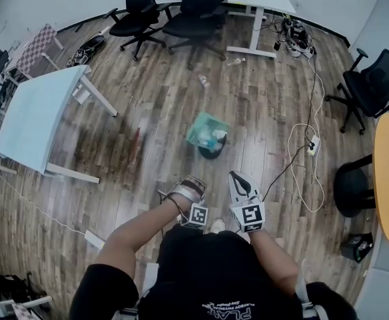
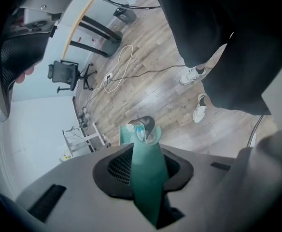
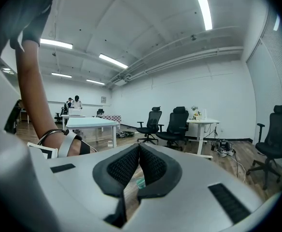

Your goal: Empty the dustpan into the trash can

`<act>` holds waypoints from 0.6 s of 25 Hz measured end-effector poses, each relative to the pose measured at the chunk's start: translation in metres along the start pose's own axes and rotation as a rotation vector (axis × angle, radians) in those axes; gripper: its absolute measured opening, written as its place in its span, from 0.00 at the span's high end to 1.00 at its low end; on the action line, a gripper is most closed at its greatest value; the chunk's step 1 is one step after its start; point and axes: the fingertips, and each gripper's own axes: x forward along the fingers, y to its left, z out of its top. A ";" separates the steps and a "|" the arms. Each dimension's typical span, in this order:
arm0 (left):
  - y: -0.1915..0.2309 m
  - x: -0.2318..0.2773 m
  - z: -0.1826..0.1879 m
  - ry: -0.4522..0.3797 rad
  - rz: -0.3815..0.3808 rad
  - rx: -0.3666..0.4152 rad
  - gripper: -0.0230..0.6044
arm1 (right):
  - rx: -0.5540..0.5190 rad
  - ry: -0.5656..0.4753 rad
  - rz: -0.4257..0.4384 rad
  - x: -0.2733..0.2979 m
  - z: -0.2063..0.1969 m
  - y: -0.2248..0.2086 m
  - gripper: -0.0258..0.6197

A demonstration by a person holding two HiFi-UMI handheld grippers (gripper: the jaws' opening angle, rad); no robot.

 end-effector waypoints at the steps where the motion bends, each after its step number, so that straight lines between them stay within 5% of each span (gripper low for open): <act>1: -0.001 0.001 -0.001 0.004 0.001 0.013 0.80 | -0.001 -0.003 -0.002 0.000 -0.001 0.000 0.92; 10: -0.025 0.015 -0.005 0.050 0.002 0.320 0.79 | 0.007 0.006 0.021 0.001 -0.002 0.010 0.92; 15: -0.023 0.010 -0.008 0.053 0.010 0.392 0.78 | 0.007 0.010 0.032 0.004 -0.003 0.014 0.92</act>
